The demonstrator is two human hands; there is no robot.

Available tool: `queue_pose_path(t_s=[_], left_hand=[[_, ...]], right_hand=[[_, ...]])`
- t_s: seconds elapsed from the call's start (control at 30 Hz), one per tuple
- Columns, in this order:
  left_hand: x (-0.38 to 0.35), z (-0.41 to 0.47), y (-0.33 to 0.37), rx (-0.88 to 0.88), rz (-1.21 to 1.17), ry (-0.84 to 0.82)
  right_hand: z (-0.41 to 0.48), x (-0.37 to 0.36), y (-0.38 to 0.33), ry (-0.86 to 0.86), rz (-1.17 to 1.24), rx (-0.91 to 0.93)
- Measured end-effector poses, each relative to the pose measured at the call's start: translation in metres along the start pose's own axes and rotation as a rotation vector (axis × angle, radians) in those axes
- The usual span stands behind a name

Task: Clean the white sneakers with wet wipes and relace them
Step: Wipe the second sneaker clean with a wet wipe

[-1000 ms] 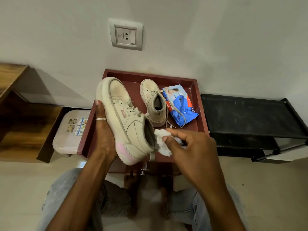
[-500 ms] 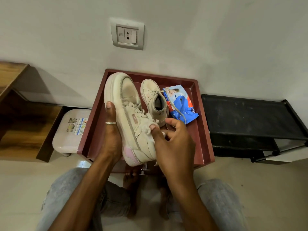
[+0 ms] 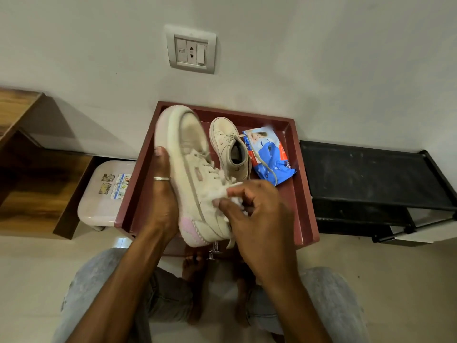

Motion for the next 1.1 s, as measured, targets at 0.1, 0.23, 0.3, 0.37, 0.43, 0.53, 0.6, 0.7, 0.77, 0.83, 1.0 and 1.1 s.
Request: queue_pose_path(t_s=[0.1, 0.23, 0.3, 0.37, 0.43, 0.53, 0.6, 0.7, 0.77, 0.83, 1.0, 1.1], left_hand=[[-0.009, -0.005, -0.003, 0.001, 0.034, -0.040], [-0.009, -0.008, -0.002, 0.023, 0.037, -0.049], [-0.010, -0.010, -0.004, 0.025, 0.031, -0.057], [-0.016, -0.012, -0.005, 0.025, -0.008, -0.081], [-0.015, -0.011, -0.006, 0.032, -0.055, -0.068], [-0.015, -0.007, -0.006, 0.041, -0.146, -0.085], [-0.012, -0.002, -0.009, 0.057, -0.117, -0.093], [-0.008, 0.007, -0.012, 0.114, -0.077, -0.116], [-0.009, 0.014, -0.014, 0.163, -0.031, -0.146], [-0.005, 0.022, -0.016, 0.193, 0.004, -0.144], [0.008, 0.032, -0.023, 0.242, 0.072, -0.097], [0.010, 0.035, -0.026, 0.255, 0.027, -0.119]], right_hand=[[0.009, 0.013, -0.011, 0.180, -0.047, 0.014], [0.019, 0.025, -0.030, 0.254, -0.082, 0.139], [0.028, 0.018, -0.041, 0.194, -0.064, 0.225], [0.036, 0.003, -0.053, 0.096, -0.042, 0.319], [0.040, -0.017, -0.062, -0.016, -0.031, 0.400], [0.042, -0.036, -0.066, -0.066, -0.096, 0.489], [0.049, -0.036, -0.062, -0.042, -0.108, 0.505], [0.071, -0.030, -0.051, 0.000, -0.041, 0.442], [0.087, -0.024, -0.046, 0.062, -0.068, 0.407], [0.096, -0.023, -0.039, 0.105, -0.113, 0.390], [0.103, -0.027, -0.016, 0.148, -0.231, 0.313], [0.104, -0.030, -0.002, 0.096, -0.355, 0.207]])
Point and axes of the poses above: each hand's wrist, its own z-axis towards the middle knuckle, its own x-axis out of the back of the hand, y = z × x, the point moved 10 cm from there along z, towards the middle knuckle, and after that the axes turned 1 degree about -x, right-handed, at the moved point
